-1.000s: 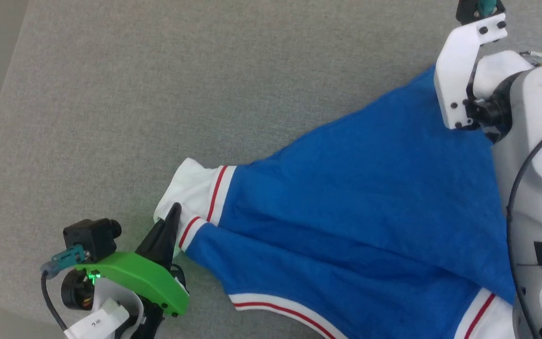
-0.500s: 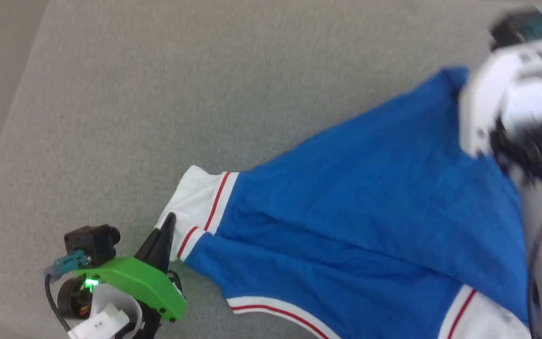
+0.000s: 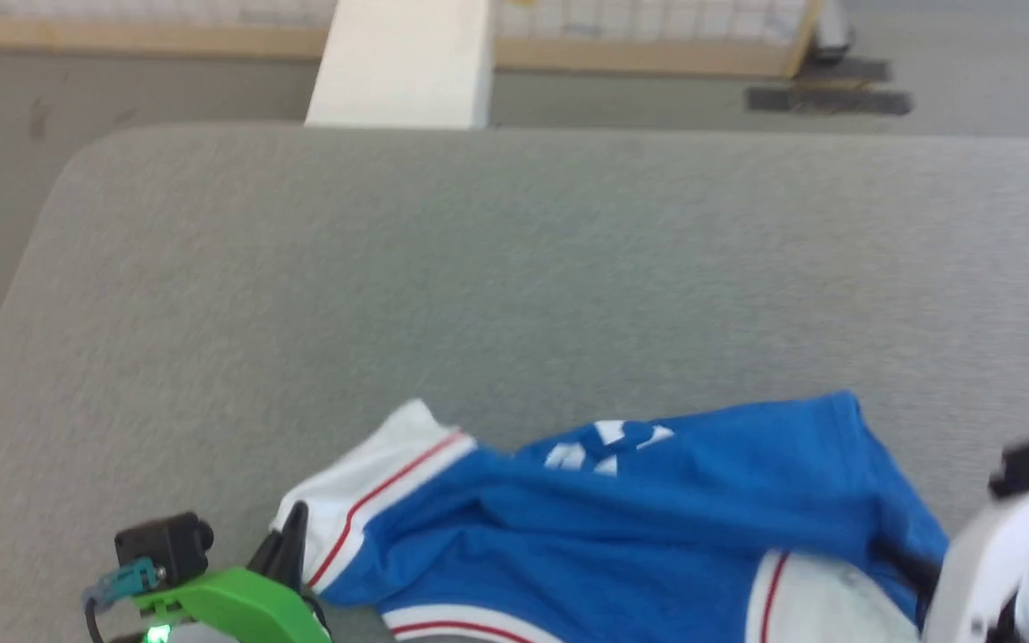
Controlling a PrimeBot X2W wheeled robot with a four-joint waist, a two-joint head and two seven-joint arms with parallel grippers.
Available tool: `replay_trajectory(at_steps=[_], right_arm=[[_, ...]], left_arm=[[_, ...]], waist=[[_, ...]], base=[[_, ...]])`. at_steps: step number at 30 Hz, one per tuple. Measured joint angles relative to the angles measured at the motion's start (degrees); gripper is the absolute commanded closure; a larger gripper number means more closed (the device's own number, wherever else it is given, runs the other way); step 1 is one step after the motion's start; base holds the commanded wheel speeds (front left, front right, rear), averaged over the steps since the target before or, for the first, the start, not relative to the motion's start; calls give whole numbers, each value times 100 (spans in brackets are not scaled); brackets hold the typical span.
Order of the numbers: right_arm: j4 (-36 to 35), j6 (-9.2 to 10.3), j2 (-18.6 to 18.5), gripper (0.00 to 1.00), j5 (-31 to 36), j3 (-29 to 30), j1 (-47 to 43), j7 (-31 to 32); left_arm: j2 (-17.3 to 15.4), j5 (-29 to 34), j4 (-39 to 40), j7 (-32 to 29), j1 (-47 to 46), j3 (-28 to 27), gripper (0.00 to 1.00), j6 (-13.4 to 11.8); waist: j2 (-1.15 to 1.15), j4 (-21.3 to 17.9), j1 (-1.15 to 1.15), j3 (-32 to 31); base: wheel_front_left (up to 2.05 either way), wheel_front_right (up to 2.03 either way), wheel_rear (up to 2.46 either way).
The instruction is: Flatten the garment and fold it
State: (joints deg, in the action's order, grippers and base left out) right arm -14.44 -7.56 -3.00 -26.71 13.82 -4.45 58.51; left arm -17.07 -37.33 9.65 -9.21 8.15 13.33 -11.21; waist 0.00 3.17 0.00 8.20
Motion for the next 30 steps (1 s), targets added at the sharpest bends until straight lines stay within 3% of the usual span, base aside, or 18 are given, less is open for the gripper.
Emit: replay_trajectory(at_steps=[5,11,17,23,30], right_arm=[[41,0,7,100,-571,-174,-693,-13],[-66,0,7,100,-579,-439,-341,248],[-169,0,-490,100,-464,-493,1152,822],[186,0,-731,100,-74,-605,3446,1081],[1427,0,-48,100,764,-565,6080,356]], left_arm=[[129,-190,-4,78,154,-76,100,-13],[170,-725,48,-7,-52,-247,100,325],[-227,-962,-70,-506,-1623,-477,100,686],[-700,-913,-1024,-1154,-4086,-493,100,948],[-982,-593,-2257,-1356,-6535,-668,100,651]], waist=[[0,-321,0,-319],[0,-619,0,-595],[0,-681,0,-594],[0,-679,0,-199],[0,-636,0,593]], base=[[0,0,0],[0,0,0],[0,0,0],[0,0,0],[0,0,0]])
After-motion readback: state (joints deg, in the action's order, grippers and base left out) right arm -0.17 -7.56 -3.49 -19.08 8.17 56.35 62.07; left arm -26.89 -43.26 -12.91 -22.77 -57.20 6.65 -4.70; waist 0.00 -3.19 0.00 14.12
